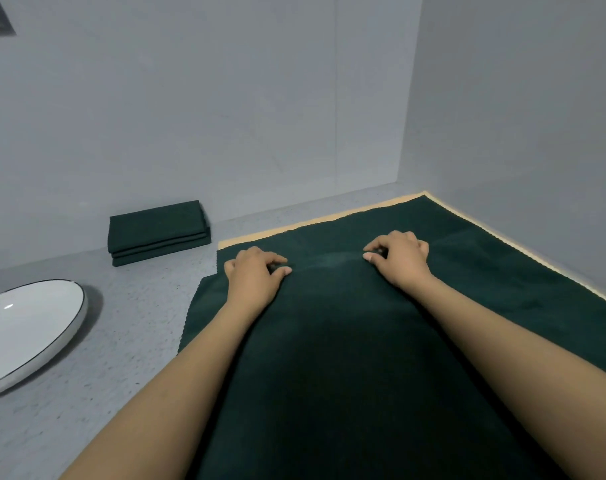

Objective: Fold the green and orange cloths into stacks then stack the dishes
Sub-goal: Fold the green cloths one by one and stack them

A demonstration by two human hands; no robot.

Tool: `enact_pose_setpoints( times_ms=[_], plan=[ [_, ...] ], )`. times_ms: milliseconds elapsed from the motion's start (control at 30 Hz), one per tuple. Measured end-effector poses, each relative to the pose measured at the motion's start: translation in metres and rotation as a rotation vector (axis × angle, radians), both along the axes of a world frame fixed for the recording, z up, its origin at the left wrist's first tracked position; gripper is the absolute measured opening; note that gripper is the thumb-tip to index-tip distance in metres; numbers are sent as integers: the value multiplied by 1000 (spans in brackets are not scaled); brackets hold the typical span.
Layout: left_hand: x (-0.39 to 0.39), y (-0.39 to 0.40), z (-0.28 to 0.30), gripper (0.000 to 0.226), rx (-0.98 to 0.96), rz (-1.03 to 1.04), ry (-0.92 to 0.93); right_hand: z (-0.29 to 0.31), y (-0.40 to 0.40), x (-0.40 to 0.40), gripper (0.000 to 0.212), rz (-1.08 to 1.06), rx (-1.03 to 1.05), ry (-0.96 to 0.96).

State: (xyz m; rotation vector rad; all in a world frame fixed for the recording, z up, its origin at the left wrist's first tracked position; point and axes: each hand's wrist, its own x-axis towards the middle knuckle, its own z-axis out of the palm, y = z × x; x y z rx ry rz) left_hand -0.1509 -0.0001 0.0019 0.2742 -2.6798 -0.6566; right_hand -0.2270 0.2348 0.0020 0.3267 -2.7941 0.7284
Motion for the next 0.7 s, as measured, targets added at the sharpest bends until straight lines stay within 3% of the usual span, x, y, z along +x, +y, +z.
enact_pose_setpoints(
  times_ms=[67,267,334,534,701],
  plan=[
    [0,-2,-1,7,44,6,5,-1,0,-1,11,-14,-7,-5],
    [22,-4,15,19,145,-29,36,12,14,19,13,39,-88,58],
    [33,-5,22,18,99,-33,63,20,22,29,12,69,-103,107],
    [96,4,45,12,-51,-65,141,35,50,91,9,100,-72,258],
    [173,24,46,14,76,-80,151,30,73,166,6,144,-81,365]
  ],
)
